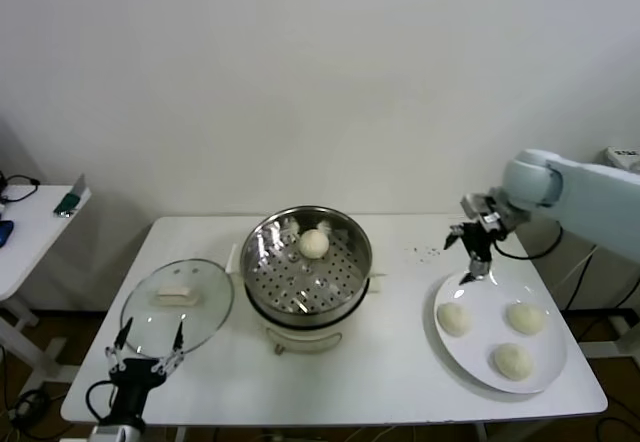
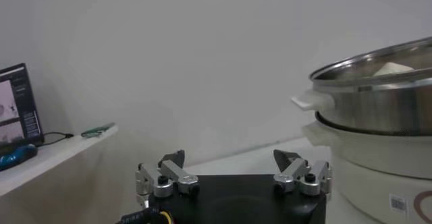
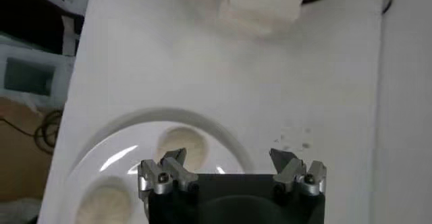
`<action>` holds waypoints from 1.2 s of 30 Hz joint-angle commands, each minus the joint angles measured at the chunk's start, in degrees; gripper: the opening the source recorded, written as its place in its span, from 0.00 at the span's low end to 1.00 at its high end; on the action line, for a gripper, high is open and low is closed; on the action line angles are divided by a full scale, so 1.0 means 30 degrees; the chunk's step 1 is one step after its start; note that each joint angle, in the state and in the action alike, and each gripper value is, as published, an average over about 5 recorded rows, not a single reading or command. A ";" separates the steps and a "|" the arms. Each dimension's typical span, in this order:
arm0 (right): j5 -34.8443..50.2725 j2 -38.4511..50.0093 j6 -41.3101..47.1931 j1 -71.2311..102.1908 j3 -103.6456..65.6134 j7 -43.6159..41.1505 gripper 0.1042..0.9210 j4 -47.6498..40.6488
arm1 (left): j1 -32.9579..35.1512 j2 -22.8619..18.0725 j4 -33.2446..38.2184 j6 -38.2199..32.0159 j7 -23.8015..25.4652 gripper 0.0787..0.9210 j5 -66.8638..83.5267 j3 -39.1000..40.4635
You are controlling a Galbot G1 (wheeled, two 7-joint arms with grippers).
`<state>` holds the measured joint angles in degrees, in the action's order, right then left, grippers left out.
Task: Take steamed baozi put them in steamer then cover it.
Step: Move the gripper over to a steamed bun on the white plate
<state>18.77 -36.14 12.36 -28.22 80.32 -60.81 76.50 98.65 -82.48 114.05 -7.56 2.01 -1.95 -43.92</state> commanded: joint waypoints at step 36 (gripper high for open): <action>-0.2774 -0.1241 0.0415 0.7138 -0.5290 0.0294 0.77 -0.3129 | 0.0420 -0.0125 -0.0066 0.0554 -0.0041 0.88 0.0402 -0.0018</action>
<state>10.78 -39.56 13.67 -6.90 64.68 -59.85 67.72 99.79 -82.87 113.69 -6.15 1.95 -1.19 -44.04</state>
